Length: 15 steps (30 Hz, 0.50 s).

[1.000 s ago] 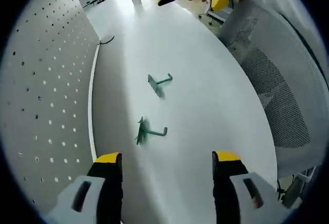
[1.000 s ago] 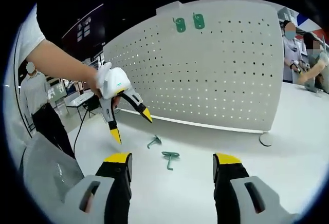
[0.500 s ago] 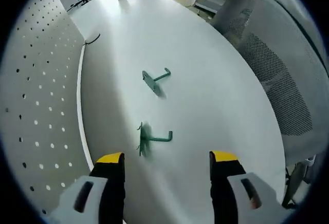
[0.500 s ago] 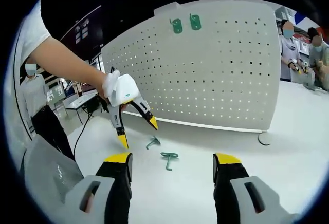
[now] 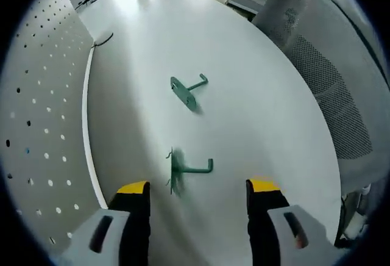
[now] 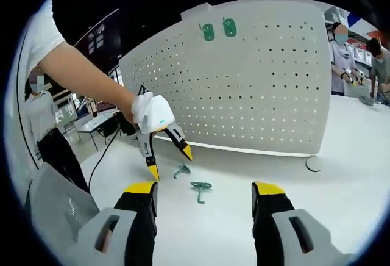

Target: Insert the hook assembly into the mounting plate slot until the hook locks in place.

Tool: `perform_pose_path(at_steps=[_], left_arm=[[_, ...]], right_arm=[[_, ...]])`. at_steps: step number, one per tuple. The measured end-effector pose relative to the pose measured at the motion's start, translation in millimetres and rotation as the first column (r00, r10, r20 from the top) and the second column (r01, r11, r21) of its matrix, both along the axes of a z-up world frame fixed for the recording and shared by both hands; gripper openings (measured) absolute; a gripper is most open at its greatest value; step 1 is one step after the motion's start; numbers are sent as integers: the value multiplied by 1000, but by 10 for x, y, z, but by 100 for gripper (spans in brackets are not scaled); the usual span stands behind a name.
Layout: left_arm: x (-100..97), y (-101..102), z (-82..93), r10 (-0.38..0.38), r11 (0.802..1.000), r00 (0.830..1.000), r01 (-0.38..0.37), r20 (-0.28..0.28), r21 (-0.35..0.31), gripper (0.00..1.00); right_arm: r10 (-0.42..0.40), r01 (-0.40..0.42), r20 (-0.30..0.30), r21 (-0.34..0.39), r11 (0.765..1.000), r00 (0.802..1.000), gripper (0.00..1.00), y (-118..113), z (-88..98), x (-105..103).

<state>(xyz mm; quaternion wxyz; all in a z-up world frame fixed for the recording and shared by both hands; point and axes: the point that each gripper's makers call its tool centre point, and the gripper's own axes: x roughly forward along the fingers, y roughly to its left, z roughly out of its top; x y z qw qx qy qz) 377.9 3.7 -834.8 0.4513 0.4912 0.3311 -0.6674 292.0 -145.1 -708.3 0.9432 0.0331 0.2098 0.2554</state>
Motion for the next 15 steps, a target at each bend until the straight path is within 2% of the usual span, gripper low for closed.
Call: perform_pose_path(at_steps=[8, 10, 12, 15], left_arm=[[28, -22, 4, 1, 1000, 1000, -2, -4, -15, 62], [32, -18, 13, -6, 1000, 1000, 6, -4, -14, 53], [54, -12, 27, -9, 1000, 1000, 9, -2, -12, 40], [87, -32, 33, 25, 1000, 1000, -25, -2, -18, 30]], right_arm=[[-1, 1, 3, 5, 1000, 1000, 59, 10, 8, 8], [-2, 2, 4, 6, 1000, 1000, 59, 9, 11, 12], [-3, 3, 4, 7, 1000, 1000, 59, 7, 9, 13], [-2, 2, 1, 9, 1000, 1000, 58, 12, 4, 9]])
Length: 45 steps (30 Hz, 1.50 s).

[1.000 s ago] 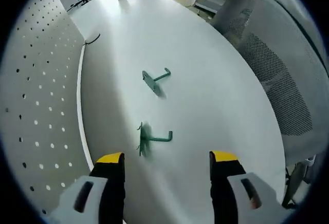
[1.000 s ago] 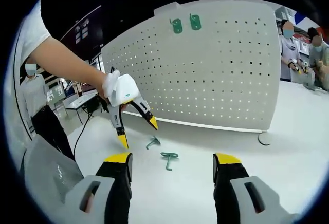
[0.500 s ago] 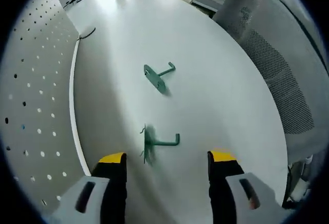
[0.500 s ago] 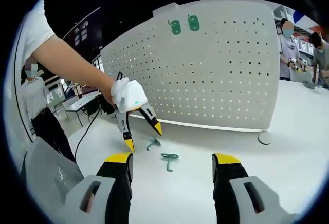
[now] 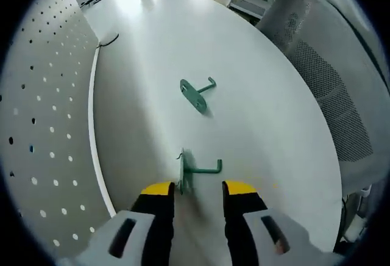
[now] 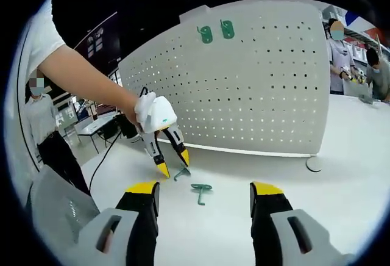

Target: Insert the hook assembly into the mounting plate slot until the hook locks in place.

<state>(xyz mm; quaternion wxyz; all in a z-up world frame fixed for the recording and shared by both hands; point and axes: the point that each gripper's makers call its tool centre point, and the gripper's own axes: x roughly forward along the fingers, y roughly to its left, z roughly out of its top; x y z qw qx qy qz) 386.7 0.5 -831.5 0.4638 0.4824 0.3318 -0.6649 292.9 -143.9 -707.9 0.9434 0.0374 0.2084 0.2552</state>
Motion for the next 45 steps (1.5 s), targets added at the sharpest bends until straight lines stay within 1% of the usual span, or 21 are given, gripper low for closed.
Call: perform_pose_path(at_steps=[2, 6, 9, 12, 15, 23, 26, 32, 34, 36, 42, 44, 45], left_arm=[[8, -2, -6, 10, 1000, 1000, -10, 3, 0, 27], [22, -9, -9, 33, 999, 999, -33, 10, -4, 19], [39, -16, -9, 51, 999, 999, -51, 20, -3, 15], [71, -35, -8, 98, 995, 995, -98, 28, -7, 11], [94, -42, -8, 118, 993, 992, -118, 39, -11, 8], [102, -52, -6, 126, 992, 990, -126, 60, -13, 6], [88, -57, -7, 113, 994, 991, -113, 67, -7, 6], [99, -57, -15, 133, 991, 989, -133, 61, -5, 6], [93, -57, -17, 120, 993, 990, -120, 70, -2, 6], [89, -64, -16, 109, 994, 991, -109, 76, -1, 7], [121, -69, -8, 125, 992, 989, -125, 82, 0, 10], [94, -71, -15, 103, 995, 992, -104, 78, 8, 8], [80, -92, -14, 92, 996, 992, -92, 85, -1, 7]], right_arm=[[-1, 1, 1, -3, 1000, 1000, 57, -2, 0, 0], [-3, 3, 1, 3, 1000, 1000, 57, -3, 7, -1], [-3, 3, 1, 3, 1000, 1000, 56, 1, 5, -2], [-3, 3, 1, 1, 1000, 1000, 56, -6, 0, 0], [-5, 5, 1, 2, 1000, 1000, 55, -10, 6, 0], [-12, 12, -2, 9, 1000, 1000, 54, -28, 5, 5], [-15, 15, -3, 11, 1000, 1000, 53, -35, 5, 6], [-16, 16, -2, 13, 1000, 1000, 53, -37, 4, 5], [-18, 18, -1, 13, 1000, 1000, 53, -42, 9, 3], [-19, 19, -2, 15, 1000, 1000, 53, -44, 10, 4], [-18, 18, -1, 14, 1000, 1000, 52, -47, 13, 4], [-20, 20, 0, 15, 1000, 1000, 52, -54, 14, 4], [-20, 20, -1, 15, 1000, 1000, 52, -54, 12, 3]])
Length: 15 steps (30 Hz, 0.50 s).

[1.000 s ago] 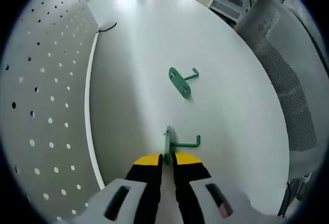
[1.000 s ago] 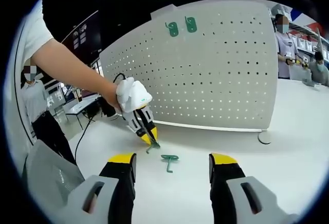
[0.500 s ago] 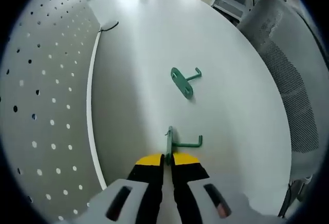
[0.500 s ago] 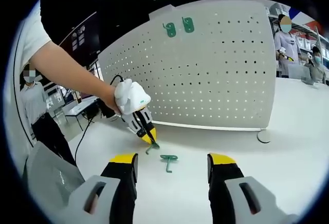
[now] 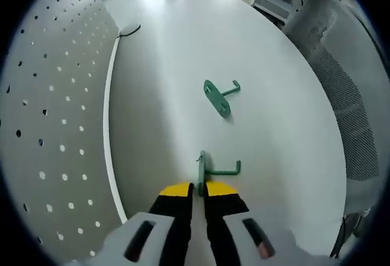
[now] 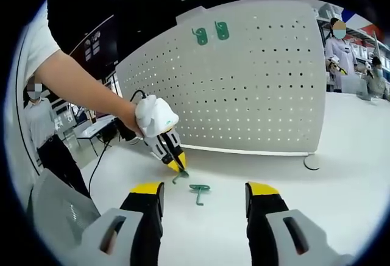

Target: Insert the hook assembly into the mounting plate slot until the hook locks in place.

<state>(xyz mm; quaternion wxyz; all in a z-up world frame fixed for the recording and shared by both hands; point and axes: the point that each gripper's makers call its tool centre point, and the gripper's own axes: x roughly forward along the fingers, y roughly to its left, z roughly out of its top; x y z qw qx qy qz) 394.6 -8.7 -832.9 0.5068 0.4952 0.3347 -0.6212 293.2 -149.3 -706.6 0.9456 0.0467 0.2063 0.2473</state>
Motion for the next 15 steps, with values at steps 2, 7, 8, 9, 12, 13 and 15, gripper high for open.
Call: perform_pose_path(at_steps=[2, 7, 8, 9, 12, 13, 15], left_arm=[[7, -2, -3, 3, 1000, 1000, -3, 2, 0, 6], [19, -8, -5, 8, 1000, 1000, -8, -1, -15, 5], [27, -6, -7, 14, 1000, 1000, -14, -3, -18, 4], [28, -7, -7, 18, 1000, 1000, -18, -3, -21, 4], [25, -8, -7, 31, 999, 1000, -31, -4, -25, 3], [25, -9, -7, 31, 999, 999, -31, -4, -25, 3], [25, -10, -7, 21, 999, 1000, -21, -4, -26, 2]], right_arm=[[1, -1, 0, -1, 1000, 1000, 52, 2, -1, -1], [1, -1, 1, 1, 1000, 1000, 51, 5, -1, 0], [0, 0, 0, 2, 1000, 1000, 51, 5, -1, 0], [0, 0, 1, 2, 1000, 1000, 51, 6, 2, 0], [2, -2, 1, 1, 1000, 1000, 51, 10, 1, 0], [2, -2, 1, 1, 1000, 1000, 51, 9, 2, 1], [2, -2, 1, 3, 1000, 1000, 51, 11, 2, 3]])
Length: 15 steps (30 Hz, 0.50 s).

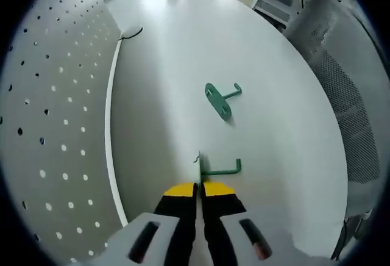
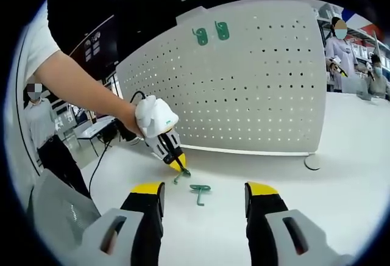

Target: Insert the hook assembly into the mounting plate slot until the hook locks in place.

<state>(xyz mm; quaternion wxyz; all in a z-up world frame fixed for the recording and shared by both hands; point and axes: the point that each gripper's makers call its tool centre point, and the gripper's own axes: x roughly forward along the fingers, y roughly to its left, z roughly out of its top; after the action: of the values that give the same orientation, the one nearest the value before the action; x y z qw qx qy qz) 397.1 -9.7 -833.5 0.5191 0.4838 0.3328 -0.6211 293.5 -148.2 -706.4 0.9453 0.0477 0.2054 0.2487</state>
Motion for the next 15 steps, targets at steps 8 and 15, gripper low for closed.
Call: perform_pose_path(at_steps=[8, 15], left_arm=[[-8, 0, 0, -9, 1000, 1000, 9, 4, -14, 1], [-18, -6, 3, 44, 998, 999, -44, -13, -45, 1]], right_arm=[[0, 0, -2, 2, 1000, 1000, 51, -2, -5, 1], [-1, 1, -3, 5, 1000, 1000, 51, -4, 1, -3]])
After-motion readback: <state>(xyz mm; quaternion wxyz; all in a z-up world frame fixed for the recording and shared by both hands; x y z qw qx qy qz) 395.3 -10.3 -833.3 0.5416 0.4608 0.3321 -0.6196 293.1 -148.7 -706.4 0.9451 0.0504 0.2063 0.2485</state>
